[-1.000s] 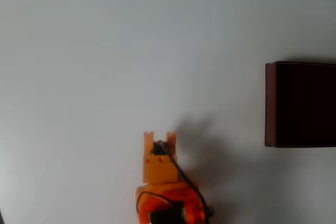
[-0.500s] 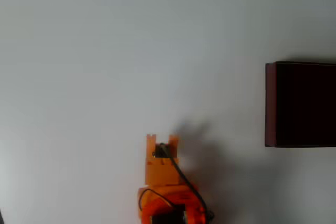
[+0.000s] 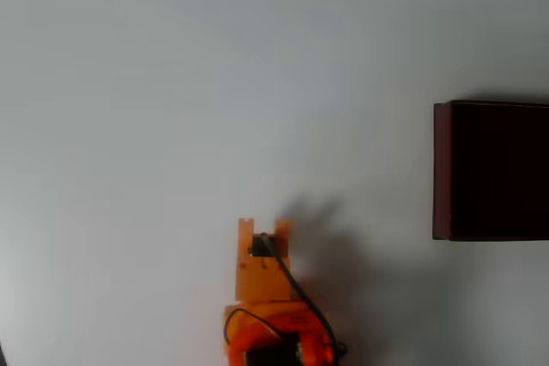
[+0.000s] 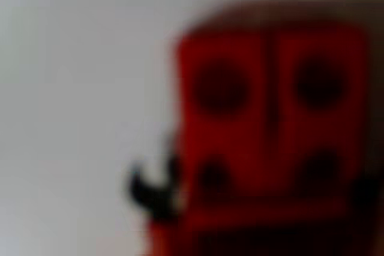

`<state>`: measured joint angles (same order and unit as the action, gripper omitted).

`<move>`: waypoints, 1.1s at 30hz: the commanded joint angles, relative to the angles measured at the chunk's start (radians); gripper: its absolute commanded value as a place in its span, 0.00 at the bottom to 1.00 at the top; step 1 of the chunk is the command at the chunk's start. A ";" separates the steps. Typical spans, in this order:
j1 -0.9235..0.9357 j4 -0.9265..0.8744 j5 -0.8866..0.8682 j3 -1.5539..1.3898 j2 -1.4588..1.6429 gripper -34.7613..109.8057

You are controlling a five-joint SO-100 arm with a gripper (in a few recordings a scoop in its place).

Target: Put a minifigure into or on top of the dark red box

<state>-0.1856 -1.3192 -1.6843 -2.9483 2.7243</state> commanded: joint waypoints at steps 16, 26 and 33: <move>0.041 -0.118 0.166 0.216 0.017 0.24; 0.399 -0.213 0.667 0.799 -0.276 0.24; 0.672 -0.236 0.905 1.167 -0.646 0.24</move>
<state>0.4004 -1.5447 -0.8391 -1.9374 2.1921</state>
